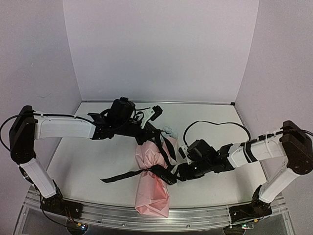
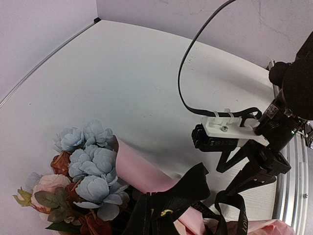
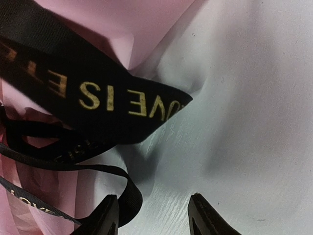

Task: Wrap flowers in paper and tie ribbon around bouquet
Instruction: Cross the half-tied ribbon over the folded bouquet.

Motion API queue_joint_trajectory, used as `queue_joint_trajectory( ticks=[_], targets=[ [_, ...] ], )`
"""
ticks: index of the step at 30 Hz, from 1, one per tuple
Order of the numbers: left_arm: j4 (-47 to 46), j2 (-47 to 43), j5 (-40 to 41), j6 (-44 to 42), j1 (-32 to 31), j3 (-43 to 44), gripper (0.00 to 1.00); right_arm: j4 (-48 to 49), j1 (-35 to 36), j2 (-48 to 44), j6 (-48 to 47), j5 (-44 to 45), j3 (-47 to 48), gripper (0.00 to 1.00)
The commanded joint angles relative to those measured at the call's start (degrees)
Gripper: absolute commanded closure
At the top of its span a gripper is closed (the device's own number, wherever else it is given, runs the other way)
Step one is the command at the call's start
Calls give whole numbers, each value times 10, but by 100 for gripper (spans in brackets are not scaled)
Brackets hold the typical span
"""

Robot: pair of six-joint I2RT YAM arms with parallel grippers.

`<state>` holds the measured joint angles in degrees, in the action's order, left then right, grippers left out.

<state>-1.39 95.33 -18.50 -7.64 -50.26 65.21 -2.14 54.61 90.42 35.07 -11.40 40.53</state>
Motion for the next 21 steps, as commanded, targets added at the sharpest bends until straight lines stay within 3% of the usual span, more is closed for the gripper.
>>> queue_joint_trajectory(
  ticks=[1,21],
  targets=[
    [5,-25,-10,-9,0,17,100,30,-2,24,50,-12,8,53],
    [10,-31,-14,-15,0,16,100,68,20,40,257,-4,-21,65]
  ],
)
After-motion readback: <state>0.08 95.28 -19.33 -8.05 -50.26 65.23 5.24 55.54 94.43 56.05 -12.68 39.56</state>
